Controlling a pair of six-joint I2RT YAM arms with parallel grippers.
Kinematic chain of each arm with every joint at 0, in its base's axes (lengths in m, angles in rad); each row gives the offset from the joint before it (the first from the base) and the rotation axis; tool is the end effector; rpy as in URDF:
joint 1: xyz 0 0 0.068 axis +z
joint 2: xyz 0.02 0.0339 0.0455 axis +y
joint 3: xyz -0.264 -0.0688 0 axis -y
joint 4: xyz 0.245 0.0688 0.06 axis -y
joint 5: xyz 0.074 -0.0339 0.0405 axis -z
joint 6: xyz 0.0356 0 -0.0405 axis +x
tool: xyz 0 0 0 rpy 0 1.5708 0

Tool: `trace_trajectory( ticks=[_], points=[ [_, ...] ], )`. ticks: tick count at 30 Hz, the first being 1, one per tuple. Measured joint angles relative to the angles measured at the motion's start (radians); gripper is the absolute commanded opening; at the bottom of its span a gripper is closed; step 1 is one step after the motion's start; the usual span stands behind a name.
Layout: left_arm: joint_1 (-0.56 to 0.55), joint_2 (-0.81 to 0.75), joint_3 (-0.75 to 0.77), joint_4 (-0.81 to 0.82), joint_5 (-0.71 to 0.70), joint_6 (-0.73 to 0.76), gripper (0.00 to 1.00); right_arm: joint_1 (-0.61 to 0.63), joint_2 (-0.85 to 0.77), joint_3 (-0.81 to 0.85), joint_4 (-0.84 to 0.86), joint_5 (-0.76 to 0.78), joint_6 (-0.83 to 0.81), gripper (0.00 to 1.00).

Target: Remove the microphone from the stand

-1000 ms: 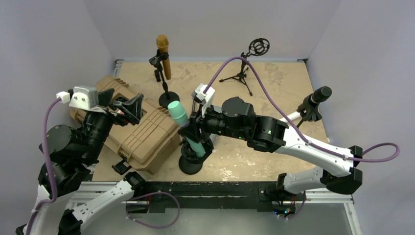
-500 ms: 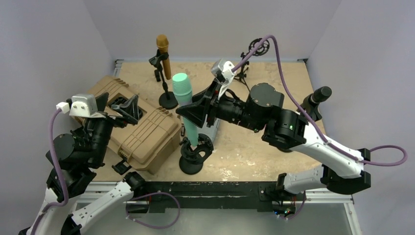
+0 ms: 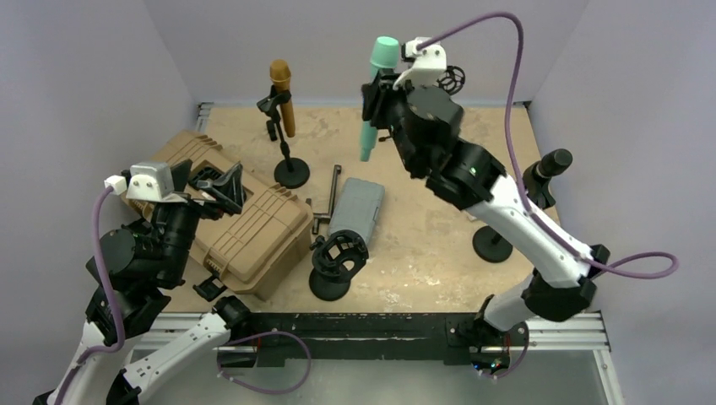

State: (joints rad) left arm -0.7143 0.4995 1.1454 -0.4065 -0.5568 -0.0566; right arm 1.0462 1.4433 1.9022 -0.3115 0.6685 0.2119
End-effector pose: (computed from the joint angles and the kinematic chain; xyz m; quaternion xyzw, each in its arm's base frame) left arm 0.0494 -0.0179 0.4600 -0.0128 0.6318 -0.1270 0.7645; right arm 0.1595 0.2316 0.5526 -0.0228 0.6647 0.2476 0.7045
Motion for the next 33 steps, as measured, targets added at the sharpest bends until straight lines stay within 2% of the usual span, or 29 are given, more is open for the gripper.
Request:
trace_trajectory(
  ticks=[2,5,8,12,18,25,33],
  points=[
    [0.000,-0.001,-0.006,0.005,0.004,-0.002,1.00,-0.119,0.064,0.001,-0.065,0.058,0.049,0.00],
    [0.000,-0.001,-0.017,0.004,0.016,-0.003,1.00,-0.253,0.126,-0.126,-0.142,0.115,0.129,0.00],
    [0.000,-0.001,-0.019,0.005,0.030,-0.003,1.00,-0.322,0.192,-0.228,-0.238,0.140,0.235,0.00],
    [0.000,-0.001,-0.020,0.005,0.037,-0.003,1.00,-0.412,0.296,-0.316,-0.364,0.146,0.467,0.00],
    [0.000,-0.002,-0.023,0.005,0.049,-0.003,1.00,-0.582,0.416,-0.396,-0.449,0.087,0.761,0.00],
    [0.000,-0.002,-0.026,0.006,0.056,-0.006,1.00,-0.722,0.505,-0.359,-0.497,0.096,0.982,0.00],
    [0.000,-0.015,-0.027,0.009,0.056,-0.007,1.00,-0.772,0.742,-0.084,-0.669,0.189,1.171,0.00]
  ],
)
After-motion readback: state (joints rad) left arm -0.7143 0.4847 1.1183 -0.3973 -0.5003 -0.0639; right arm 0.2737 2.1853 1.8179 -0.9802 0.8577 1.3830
